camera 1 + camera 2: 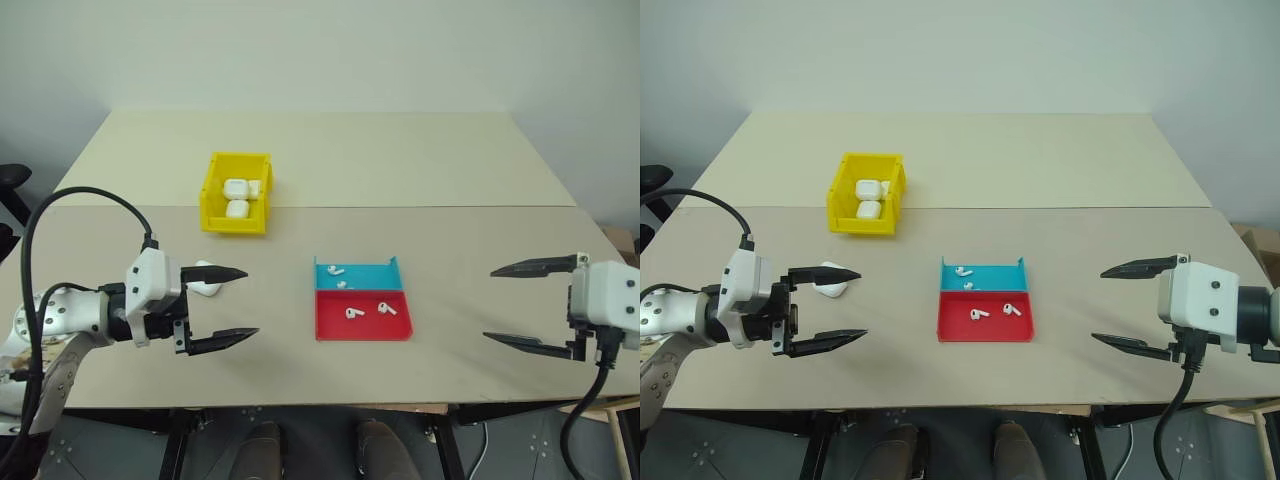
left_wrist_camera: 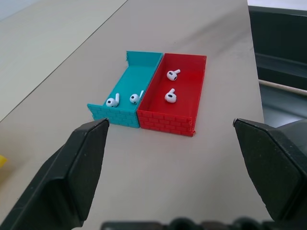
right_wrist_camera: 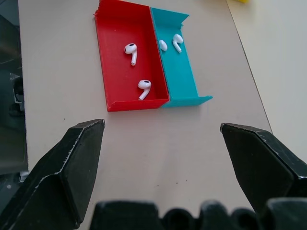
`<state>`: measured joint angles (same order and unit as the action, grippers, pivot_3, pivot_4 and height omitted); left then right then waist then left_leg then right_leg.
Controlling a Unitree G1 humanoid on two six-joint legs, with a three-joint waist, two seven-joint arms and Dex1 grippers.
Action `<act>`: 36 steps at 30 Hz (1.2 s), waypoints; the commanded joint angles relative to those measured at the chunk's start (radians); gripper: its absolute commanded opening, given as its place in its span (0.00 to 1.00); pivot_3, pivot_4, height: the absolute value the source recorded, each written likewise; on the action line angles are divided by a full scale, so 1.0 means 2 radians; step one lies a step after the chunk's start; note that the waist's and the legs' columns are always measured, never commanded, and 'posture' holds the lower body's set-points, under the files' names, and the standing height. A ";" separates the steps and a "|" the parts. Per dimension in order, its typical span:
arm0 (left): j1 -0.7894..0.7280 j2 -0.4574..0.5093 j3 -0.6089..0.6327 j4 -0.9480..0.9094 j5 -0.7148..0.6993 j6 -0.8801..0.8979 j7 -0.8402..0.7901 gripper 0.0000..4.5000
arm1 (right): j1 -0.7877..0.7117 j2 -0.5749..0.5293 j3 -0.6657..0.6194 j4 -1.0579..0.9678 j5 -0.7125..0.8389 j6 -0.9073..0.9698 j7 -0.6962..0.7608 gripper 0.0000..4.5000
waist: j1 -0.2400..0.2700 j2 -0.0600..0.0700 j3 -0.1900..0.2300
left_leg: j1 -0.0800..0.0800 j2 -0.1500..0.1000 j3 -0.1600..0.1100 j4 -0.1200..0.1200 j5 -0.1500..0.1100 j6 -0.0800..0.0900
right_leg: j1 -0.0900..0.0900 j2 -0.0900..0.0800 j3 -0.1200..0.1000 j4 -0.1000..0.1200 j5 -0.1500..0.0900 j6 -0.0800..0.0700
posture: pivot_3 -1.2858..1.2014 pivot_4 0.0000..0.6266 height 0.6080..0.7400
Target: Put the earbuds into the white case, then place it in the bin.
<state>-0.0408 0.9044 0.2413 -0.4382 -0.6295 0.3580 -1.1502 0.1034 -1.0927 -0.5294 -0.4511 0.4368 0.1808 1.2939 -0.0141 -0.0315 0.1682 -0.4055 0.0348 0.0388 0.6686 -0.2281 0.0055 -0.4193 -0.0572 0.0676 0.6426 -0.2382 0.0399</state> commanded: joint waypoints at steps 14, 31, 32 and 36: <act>0.022 0.019 -0.030 -0.065 0.157 0.030 0.138 1.00 | 0.000 0.004 0.011 -0.004 0.000 0.003 -0.021 0.99 | 0.000 0.000 0.000 | 0.000 0.000 0.000 0.000 0.000 0.000 | 0.000 0.000 0.000 0.000 0.000 0.000 | 0.52 0.24 1.00; -0.387 0.113 -0.256 0.043 0.128 0.628 0.243 1.00 | 0.001 0.007 0.053 -0.021 -0.008 0.052 -0.056 0.99 | -0.006 -0.001 0.000 | 0.000 -0.001 -0.001 0.000 0.000 0.000 | -0.001 0.000 0.001 0.000 -0.002 0.003 | 0.52 0.24 1.00; -0.407 0.114 -0.271 0.071 0.128 0.628 0.243 1.00 | -0.001 0.006 0.058 -0.020 -0.010 0.054 -0.059 0.99 | -0.006 -0.001 0.000 | 0.000 -0.001 -0.001 0.000 0.000 0.000 | -0.001 0.001 0.001 0.001 -0.001 0.001 | 0.52 0.24 1.00; -0.468 0.120 -0.343 0.133 0.114 0.625 0.205 1.00 | -0.014 0.003 0.072 -0.013 -0.009 0.060 -0.059 0.99 | -0.003 -0.001 0.000 | -0.001 -0.001 -0.001 0.000 0.000 0.000 | -0.001 0.001 0.000 0.002 -0.001 0.000 | 0.52 0.24 1.00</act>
<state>-0.9334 1.1212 -0.3979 -0.2000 -0.3913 1.6102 -0.7013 0.0939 -1.0733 -0.3829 -0.4775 0.4142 0.2942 1.1795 -0.0202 -0.0343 0.1691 -0.4065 0.0330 0.0362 0.6684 -0.2283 0.0060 -0.4213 -0.0558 0.0685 0.6459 -0.2394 0.0406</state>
